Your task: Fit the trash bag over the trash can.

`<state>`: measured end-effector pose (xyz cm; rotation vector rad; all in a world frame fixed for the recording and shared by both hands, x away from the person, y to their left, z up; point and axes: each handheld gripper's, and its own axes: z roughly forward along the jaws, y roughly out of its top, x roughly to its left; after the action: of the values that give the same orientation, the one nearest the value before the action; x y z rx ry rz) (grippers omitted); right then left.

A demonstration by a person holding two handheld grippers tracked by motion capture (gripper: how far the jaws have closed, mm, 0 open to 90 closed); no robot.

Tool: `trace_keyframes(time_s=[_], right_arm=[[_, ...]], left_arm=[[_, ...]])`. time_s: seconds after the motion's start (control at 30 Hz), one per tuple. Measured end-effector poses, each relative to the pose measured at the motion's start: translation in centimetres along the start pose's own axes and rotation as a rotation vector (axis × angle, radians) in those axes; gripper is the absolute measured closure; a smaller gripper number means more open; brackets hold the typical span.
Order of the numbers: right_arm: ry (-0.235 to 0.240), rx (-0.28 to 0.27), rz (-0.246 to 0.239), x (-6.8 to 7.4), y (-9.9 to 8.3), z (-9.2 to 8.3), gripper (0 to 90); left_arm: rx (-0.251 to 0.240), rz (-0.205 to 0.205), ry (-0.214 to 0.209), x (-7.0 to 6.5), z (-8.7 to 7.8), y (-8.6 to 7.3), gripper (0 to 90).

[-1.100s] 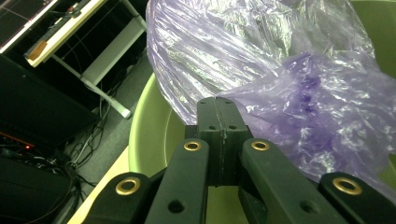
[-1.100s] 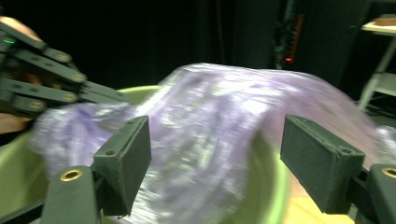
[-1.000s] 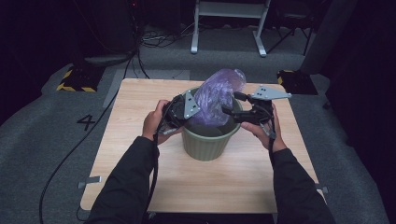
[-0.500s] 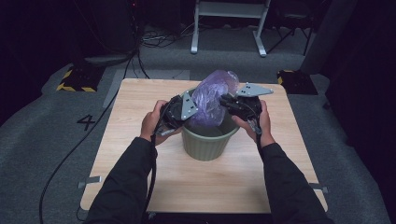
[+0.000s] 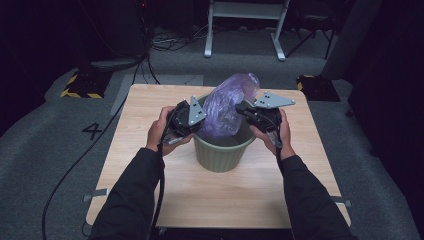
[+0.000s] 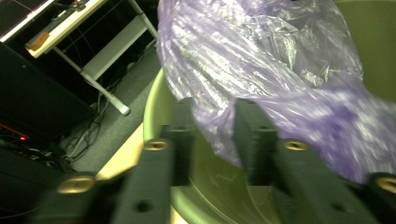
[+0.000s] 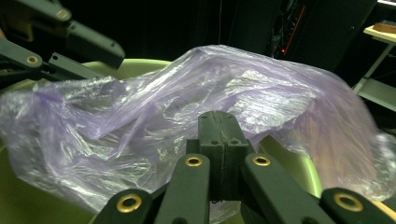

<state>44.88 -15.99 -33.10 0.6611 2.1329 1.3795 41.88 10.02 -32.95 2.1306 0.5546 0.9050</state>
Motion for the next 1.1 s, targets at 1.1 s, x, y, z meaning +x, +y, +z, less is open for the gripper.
trace_keyframes(time_s=[1.1], right_arm=[[0.038,-0.104,-0.12,3.2,-1.0,-3.4,90.0]], left_arm=[[-0.086,-0.063,-0.241,-1.8,-0.5,2.5,36.9]])
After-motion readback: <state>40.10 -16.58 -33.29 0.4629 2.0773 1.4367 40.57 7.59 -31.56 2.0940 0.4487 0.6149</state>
